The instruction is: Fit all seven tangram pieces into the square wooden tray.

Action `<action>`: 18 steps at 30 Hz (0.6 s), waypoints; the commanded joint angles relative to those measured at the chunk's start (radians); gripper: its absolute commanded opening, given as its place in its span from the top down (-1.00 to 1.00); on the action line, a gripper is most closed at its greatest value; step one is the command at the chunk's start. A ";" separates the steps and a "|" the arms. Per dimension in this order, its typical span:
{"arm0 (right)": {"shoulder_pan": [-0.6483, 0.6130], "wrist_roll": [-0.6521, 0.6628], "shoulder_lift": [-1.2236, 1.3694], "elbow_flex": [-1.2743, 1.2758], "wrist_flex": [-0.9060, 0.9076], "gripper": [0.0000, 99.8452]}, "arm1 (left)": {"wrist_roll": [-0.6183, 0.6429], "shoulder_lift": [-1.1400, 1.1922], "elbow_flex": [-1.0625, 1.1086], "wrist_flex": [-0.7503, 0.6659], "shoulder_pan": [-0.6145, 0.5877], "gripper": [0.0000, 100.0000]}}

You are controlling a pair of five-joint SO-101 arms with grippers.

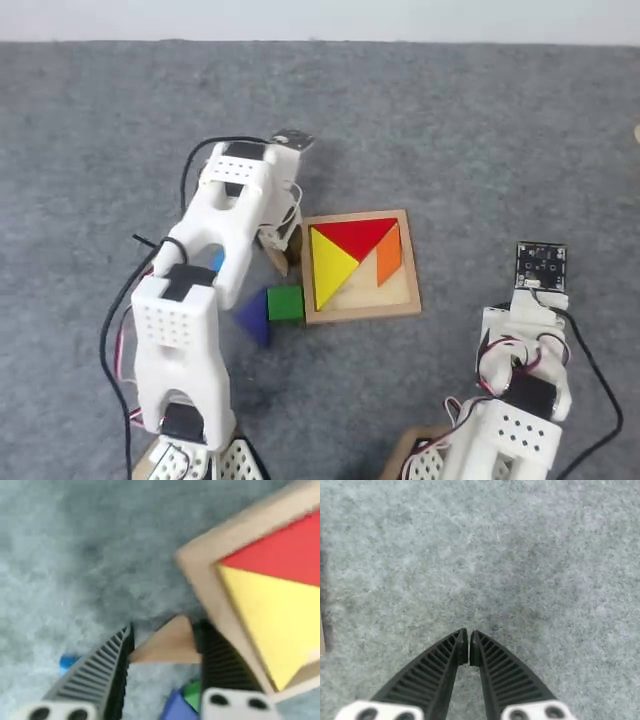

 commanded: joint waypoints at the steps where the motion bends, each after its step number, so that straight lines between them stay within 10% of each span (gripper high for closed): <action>1: -0.010 -0.005 -0.016 -0.038 0.004 0.95 | -0.054 0.012 -0.022 0.002 0.018 0.84; 18: -0.010 -0.005 -0.016 -0.038 0.004 0.95 | -0.078 -0.295 -0.024 0.163 0.011 0.93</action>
